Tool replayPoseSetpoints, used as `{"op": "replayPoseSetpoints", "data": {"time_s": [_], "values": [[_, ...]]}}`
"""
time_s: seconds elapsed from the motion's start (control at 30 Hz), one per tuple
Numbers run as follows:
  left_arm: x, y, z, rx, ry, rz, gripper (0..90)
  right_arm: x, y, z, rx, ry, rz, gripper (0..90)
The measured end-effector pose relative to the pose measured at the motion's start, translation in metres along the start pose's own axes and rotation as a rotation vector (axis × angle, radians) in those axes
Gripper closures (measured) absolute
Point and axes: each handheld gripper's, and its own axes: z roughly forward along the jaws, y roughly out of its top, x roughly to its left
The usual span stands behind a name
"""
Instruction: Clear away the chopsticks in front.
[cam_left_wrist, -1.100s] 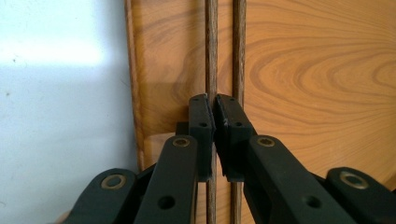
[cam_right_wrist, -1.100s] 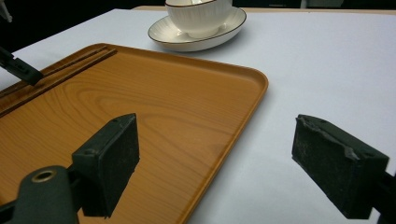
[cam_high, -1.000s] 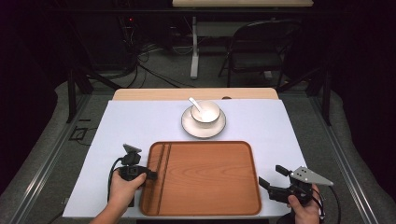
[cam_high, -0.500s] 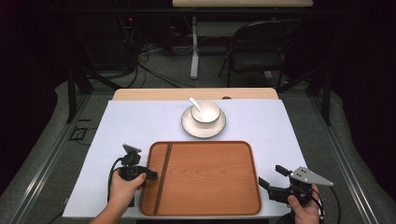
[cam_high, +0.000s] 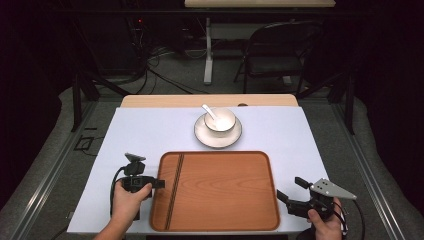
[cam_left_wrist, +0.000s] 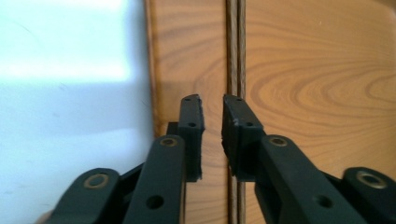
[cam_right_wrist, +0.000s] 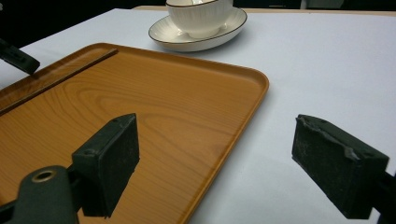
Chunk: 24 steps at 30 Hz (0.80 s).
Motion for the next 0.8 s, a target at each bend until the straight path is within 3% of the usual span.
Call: {"op": "replayPoseSetpoints", "data": {"time_s": [0.23, 0.4, 0.53, 0.8], "values": [[0.006, -0.001, -0.015, -0.105, 0.018, 0.035, 56.7, 0.0, 0.0, 0.0, 0.0, -0.001, -0.002, 14.6], [0.016, -0.005, -0.023, -0.205, 0.047, 0.085, 44.8, 0.001, 0.0, 0.0, 0.004, 0.0, -0.005, 14.7], [0.028, -0.009, -0.028, -0.278, 0.049, 0.077, 40.8, 0.002, 0.0, 0.0, 0.006, 0.001, -0.008, 14.6], [0.053, -0.019, -0.033, -0.378, 0.088, 0.041, 37.1, 0.002, 0.0, 0.0, 0.006, 0.001, -0.011, 14.6]]}}
